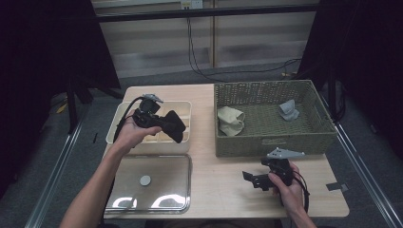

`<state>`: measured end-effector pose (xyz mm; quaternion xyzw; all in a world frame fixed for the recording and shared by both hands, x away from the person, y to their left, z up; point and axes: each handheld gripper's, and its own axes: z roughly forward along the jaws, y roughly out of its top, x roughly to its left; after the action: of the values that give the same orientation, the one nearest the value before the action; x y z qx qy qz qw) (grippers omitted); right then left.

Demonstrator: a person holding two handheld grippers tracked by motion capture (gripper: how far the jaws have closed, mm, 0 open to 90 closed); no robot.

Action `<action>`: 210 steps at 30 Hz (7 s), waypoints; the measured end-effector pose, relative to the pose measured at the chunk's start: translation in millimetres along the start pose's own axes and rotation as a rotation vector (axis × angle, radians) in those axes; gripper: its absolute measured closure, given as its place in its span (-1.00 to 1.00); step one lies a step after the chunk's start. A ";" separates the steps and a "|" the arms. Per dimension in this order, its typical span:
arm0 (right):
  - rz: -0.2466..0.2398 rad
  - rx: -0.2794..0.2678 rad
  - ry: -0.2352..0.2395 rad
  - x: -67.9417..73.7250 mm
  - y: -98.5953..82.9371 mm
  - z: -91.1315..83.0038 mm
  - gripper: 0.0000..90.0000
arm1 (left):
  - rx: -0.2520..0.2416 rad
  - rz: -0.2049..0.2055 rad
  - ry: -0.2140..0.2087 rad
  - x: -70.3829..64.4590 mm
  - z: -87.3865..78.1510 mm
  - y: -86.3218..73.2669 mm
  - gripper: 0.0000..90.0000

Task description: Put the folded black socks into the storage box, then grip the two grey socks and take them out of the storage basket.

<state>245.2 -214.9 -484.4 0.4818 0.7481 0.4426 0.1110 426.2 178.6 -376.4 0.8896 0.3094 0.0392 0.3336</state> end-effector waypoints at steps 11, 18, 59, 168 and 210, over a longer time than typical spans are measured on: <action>0.001 0.004 0.000 0.1 -0.2 0.7 -0.93 | 0.070 0.022 0.028 -1.4 17.2 7.3 0.27; 0.002 0.001 -0.002 -0.1 -0.2 0.6 -0.93 | 0.078 -0.015 0.042 -0.7 28.7 5.0 0.27; -0.008 0.029 0.009 2.8 2.1 13.7 -0.93 | 0.337 -0.028 -0.021 -7.1 86.1 0.6 0.41; 0.004 -0.018 0.083 1.0 24.2 -16.2 -0.12 | -0.187 -0.052 -0.077 -66.6 3.2 -116.0 -0.62; -0.038 0.021 0.002 -83.2 151.8 -35.1 0.17 | -0.212 -0.055 -0.046 -86.5 2.0 -143.2 -0.64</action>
<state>361.4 -280.6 -368.8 0.4682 0.7618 0.4332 0.1134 281.9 211.5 -454.6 0.8413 0.3199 0.0419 0.4337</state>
